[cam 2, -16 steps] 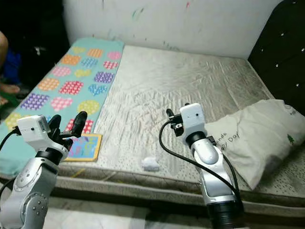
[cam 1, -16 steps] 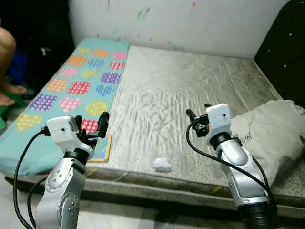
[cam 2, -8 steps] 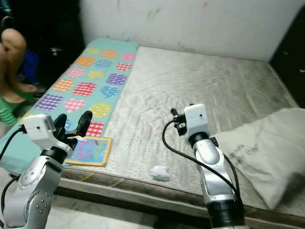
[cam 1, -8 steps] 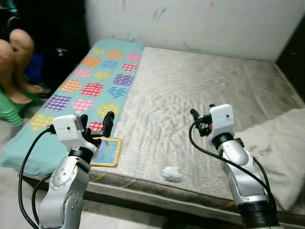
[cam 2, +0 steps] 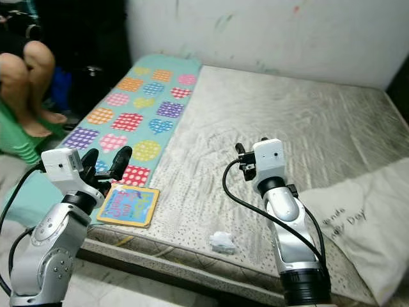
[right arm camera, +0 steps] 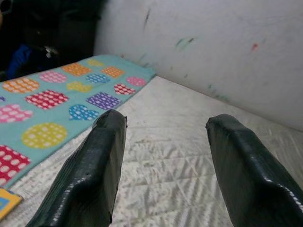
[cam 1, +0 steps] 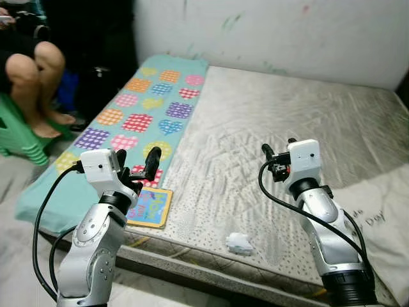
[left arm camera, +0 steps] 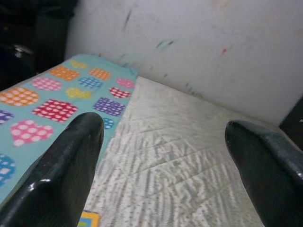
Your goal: Clean up the room
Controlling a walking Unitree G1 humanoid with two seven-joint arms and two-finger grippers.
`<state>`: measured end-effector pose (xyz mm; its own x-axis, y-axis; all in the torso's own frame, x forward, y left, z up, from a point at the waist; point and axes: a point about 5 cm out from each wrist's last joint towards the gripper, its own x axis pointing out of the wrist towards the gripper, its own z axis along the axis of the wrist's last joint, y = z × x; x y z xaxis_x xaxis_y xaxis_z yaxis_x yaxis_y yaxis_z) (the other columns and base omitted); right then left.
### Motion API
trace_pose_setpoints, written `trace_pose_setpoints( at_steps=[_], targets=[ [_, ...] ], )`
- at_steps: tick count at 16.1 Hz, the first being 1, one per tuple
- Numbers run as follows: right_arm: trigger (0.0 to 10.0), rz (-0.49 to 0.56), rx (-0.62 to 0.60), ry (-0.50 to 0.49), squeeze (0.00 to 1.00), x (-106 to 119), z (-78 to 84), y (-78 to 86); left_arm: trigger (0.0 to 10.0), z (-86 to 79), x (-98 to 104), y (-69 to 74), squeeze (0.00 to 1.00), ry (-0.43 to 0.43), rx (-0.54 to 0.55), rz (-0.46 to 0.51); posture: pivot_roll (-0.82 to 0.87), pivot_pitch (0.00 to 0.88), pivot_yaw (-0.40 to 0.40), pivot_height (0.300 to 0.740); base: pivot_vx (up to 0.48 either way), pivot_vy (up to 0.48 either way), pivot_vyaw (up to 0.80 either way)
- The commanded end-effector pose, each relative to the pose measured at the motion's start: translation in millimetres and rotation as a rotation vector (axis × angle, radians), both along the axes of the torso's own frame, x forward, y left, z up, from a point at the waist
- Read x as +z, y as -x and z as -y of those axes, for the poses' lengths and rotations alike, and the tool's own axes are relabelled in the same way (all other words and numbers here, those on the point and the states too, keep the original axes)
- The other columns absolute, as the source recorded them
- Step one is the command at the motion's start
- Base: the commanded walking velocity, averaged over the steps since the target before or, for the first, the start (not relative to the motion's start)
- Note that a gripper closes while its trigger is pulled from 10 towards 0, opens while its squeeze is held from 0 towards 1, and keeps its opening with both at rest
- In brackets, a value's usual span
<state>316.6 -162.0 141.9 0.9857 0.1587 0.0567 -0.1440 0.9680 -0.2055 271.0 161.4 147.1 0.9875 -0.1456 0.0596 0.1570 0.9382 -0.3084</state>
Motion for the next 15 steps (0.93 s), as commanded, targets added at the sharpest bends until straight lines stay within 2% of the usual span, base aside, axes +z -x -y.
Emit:
trace_pose_setpoints(
  at_steps=[1,3,15],
  targets=[
    [10.0,0.003,-0.026,0.010,0.00,0.0,7.5,0.2,10.0,4.0,1.3,-2.2,0.00,0.000,-0.020,0.002,-0.05,0.000,-0.006,0.740,0.000,0.000,-0.80],
    [10.0,0.003,-0.023,0.016,0.00,0.2,8.5,-1.5,10.0,3.9,-0.3,-1.6,0.00,-0.001,-0.012,-0.009,-0.05,0.000,-0.011,0.740,0.000,0.000,-0.80],
    [10.0,0.006,-0.026,0.027,0.00,0.4,13.7,0.2,10.0,5.9,-3.0,0.7,0.00,-0.008,-0.007,-0.034,-0.05,0.000,-0.020,0.740,0.000,0.000,0.00]
  ],
)
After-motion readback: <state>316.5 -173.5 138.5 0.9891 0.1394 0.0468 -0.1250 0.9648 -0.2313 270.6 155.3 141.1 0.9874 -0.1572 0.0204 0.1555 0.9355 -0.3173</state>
